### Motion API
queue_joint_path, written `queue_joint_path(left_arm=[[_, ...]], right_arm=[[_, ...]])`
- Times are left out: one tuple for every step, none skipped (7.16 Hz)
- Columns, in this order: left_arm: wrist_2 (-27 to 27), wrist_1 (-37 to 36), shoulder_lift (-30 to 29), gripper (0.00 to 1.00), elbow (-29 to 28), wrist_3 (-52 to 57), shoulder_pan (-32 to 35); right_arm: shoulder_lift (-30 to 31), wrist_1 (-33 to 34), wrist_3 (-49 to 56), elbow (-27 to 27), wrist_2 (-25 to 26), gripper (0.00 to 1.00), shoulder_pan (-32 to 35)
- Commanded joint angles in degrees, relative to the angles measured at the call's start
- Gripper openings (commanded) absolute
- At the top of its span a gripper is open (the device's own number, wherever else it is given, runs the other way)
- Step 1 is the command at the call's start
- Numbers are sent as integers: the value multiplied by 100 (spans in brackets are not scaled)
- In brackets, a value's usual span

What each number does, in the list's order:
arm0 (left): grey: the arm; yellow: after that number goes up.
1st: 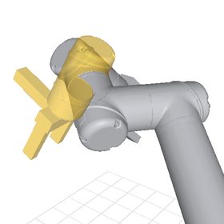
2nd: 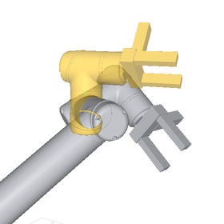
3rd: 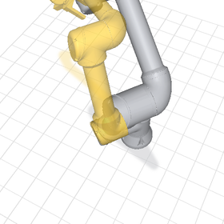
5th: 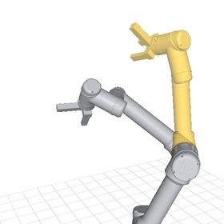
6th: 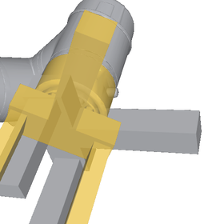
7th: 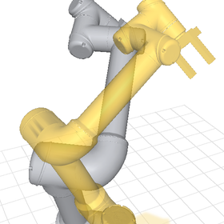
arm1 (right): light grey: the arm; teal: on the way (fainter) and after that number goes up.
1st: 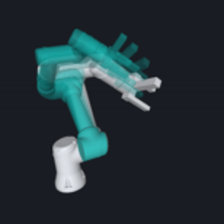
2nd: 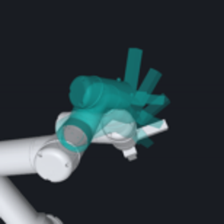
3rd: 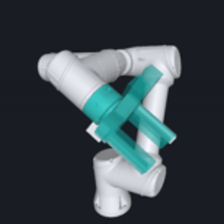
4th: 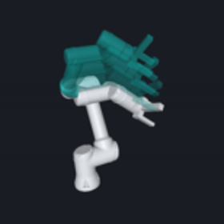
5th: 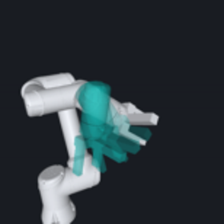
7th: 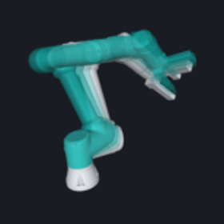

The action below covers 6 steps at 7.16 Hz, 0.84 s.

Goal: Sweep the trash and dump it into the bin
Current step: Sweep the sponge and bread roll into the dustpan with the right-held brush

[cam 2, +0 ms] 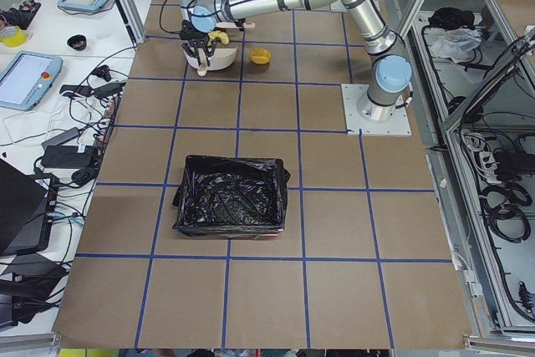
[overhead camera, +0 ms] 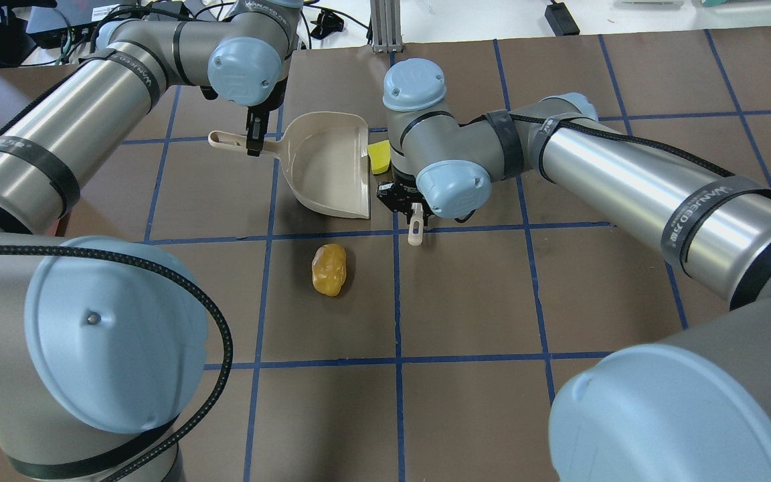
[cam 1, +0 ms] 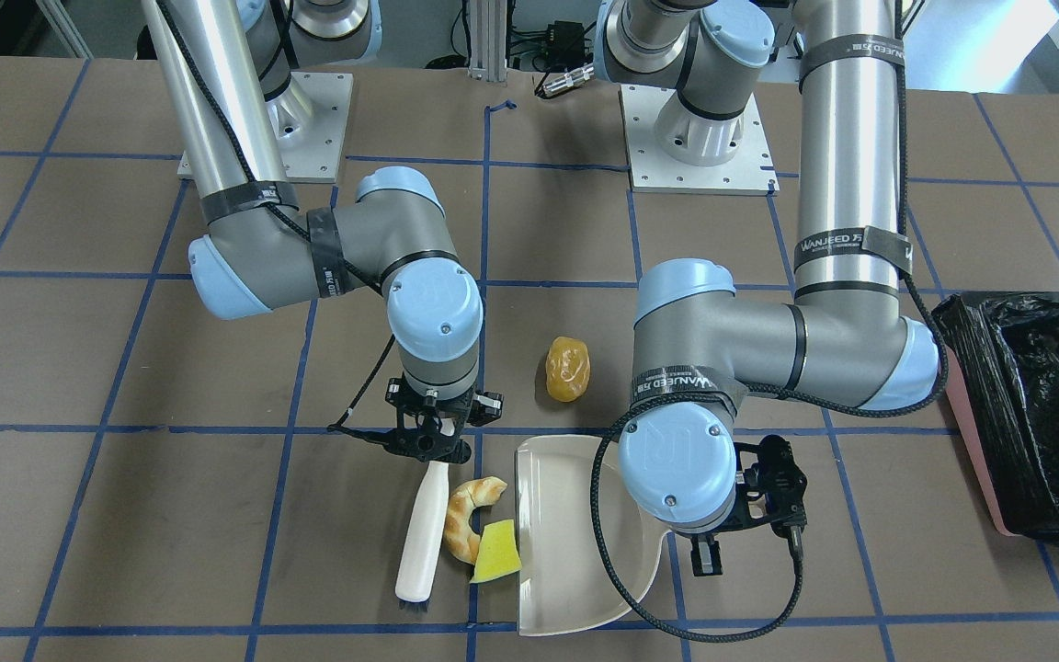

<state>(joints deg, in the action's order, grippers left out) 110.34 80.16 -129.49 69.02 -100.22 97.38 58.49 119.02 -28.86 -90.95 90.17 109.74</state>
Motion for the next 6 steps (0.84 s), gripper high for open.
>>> queue_joint_path(left_arm=[[-144, -79, -15, 0, 6, -41, 53], [-171, -106, -59, 0, 6, -41, 71], [-223, -176, -77, 0, 23, -33, 97], [-250, -298, -85, 0, 76, 20, 97], [-372, -500, -77, 0, 189, 90, 97], [-547, -597, -42, 0, 234, 282, 97]], right_arm=[[-57, 103, -286, 138, -217, 16, 205], [-118, 112, -383, 235, -419, 16, 284], [-136, 95, -427, 297, -430, 16, 398], [-136, 86, -497, 306, -430, 16, 451], [-136, 86, -576, 315, -473, 16, 530], [-136, 69, -656, 402, -570, 16, 583]])
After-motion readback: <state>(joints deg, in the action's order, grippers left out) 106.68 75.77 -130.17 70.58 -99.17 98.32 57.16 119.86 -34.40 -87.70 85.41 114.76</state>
